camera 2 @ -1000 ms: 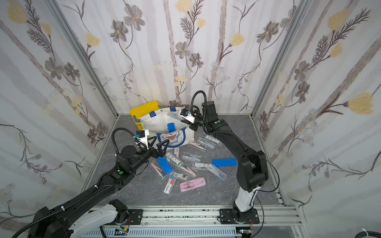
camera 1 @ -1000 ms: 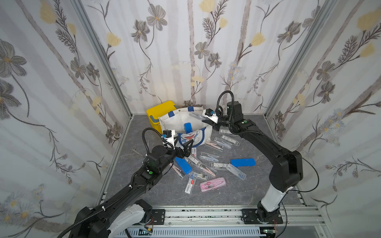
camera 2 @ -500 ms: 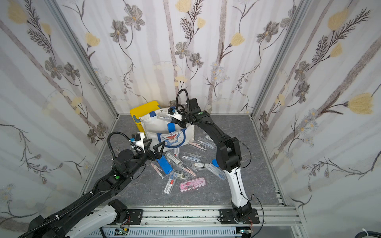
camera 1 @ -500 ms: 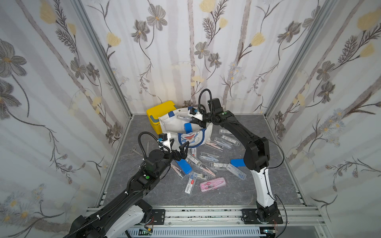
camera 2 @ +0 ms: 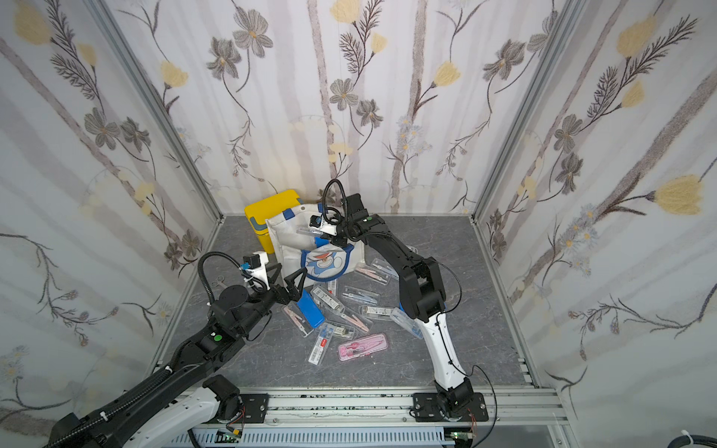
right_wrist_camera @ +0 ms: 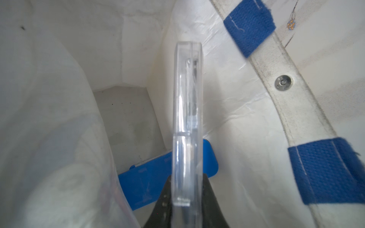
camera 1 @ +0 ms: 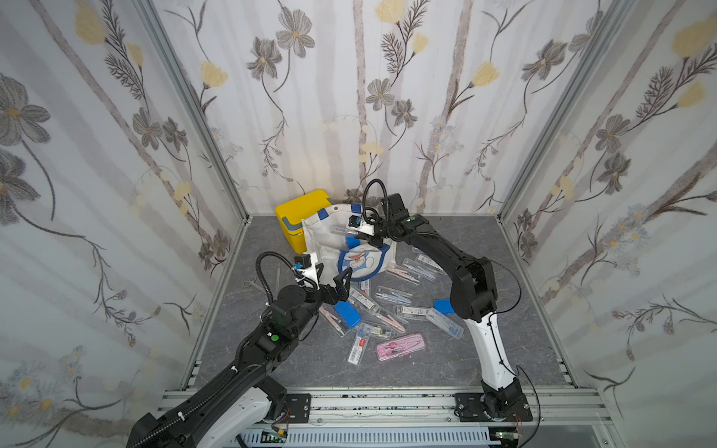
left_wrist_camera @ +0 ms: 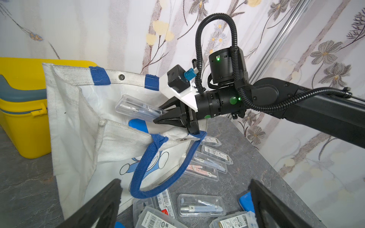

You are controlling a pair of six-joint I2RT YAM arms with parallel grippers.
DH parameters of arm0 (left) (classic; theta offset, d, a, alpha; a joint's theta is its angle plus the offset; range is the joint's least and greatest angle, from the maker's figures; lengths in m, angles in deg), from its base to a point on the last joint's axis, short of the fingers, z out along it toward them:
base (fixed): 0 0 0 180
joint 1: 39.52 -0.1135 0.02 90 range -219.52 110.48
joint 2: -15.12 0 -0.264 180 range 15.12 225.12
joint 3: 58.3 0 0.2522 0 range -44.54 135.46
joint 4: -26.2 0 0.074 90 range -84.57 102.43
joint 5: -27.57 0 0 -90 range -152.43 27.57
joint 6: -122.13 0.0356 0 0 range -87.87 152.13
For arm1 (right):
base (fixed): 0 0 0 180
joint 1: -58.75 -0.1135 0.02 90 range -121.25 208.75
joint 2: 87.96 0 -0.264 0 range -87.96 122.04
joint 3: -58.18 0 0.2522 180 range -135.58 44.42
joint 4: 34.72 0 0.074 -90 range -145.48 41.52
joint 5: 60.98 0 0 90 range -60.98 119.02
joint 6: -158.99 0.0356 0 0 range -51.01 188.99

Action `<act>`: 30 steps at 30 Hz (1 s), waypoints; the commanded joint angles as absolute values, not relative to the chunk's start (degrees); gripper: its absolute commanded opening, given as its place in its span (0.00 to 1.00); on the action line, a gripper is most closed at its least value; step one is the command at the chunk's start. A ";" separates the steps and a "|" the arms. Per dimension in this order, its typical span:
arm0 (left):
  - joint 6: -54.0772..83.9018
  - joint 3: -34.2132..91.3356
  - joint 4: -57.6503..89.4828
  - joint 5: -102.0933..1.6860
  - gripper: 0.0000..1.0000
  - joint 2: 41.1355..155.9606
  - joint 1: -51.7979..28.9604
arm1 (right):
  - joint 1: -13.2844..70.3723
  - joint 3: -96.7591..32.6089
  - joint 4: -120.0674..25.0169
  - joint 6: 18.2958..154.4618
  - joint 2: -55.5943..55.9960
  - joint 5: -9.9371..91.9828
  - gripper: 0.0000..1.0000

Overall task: Put the compass set into the canvas bag
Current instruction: Place the compass set in the canvas bag.

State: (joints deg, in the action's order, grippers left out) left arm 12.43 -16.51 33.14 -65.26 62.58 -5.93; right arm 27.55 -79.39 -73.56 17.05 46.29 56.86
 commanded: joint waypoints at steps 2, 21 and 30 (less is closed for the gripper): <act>11.65 -17.03 33.53 -66.39 1.00 61.62 -6.01 | 26.76 -79.42 -78.18 15.38 47.56 50.90 0.10; 11.04 -17.46 32.54 -66.74 1.00 60.38 -6.09 | 25.95 -79.34 -76.80 15.47 44.51 50.51 0.33; 10.78 -17.46 32.48 -66.92 1.00 60.42 -6.06 | 25.91 -79.33 -73.05 18.53 42.11 51.61 0.44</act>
State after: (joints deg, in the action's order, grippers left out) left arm 11.14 -17.34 31.90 -66.36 60.48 -6.00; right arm 26.02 -79.37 -75.52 16.50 43.71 49.78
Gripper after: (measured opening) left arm 0.995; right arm 0.429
